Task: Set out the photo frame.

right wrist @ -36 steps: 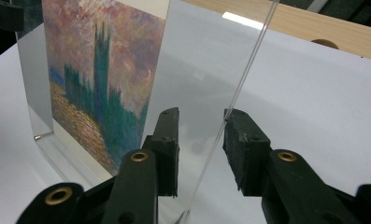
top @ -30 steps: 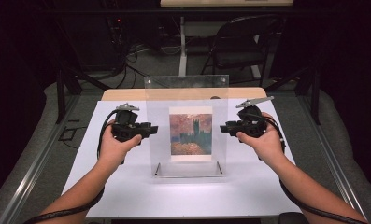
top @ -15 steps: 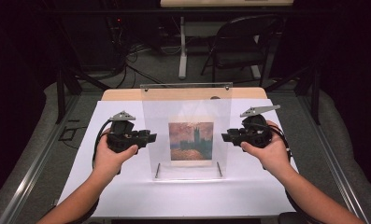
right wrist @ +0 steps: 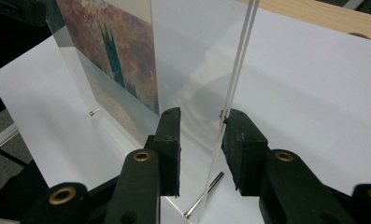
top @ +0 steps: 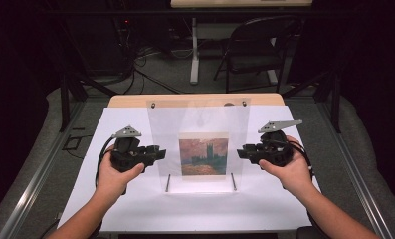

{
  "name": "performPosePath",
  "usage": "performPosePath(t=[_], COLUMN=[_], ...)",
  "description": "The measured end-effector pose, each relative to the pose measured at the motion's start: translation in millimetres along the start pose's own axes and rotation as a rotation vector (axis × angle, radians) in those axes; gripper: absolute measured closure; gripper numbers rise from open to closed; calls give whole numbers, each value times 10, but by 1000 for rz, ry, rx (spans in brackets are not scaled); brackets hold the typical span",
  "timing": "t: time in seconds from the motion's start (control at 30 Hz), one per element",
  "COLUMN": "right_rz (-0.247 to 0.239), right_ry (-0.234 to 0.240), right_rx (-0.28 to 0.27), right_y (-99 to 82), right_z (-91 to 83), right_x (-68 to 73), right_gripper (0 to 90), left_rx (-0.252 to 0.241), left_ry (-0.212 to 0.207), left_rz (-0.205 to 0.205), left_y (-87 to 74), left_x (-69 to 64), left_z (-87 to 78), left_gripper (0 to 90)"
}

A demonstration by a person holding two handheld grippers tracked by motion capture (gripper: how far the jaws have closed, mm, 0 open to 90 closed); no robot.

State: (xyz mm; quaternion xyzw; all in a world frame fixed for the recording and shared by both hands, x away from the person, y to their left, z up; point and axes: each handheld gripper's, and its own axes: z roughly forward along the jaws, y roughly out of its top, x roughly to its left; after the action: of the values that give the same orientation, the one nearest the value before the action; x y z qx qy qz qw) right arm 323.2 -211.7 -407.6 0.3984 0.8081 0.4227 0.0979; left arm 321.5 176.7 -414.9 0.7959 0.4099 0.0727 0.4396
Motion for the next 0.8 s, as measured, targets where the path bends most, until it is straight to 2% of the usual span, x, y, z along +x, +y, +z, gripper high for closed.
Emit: performPosePath(t=[0.17,0.3,0.8], right_rz=[-16,-20,5], right_ry=[8,6,30], right_rx=[8,6,-10], right_y=[-31,-48,-57], right_z=[-26,-38,-21], right_x=[31,51,14], right_gripper=[684,684,669], left_rx=[-1,-9,-5], left_ry=[-16,-10,-25], left_rz=[7,15,-18], left_y=[-43,-57,-45], left_x=[-33,-43,-20], left_z=[-30,-34,-32], left_gripper=[643,644,637])
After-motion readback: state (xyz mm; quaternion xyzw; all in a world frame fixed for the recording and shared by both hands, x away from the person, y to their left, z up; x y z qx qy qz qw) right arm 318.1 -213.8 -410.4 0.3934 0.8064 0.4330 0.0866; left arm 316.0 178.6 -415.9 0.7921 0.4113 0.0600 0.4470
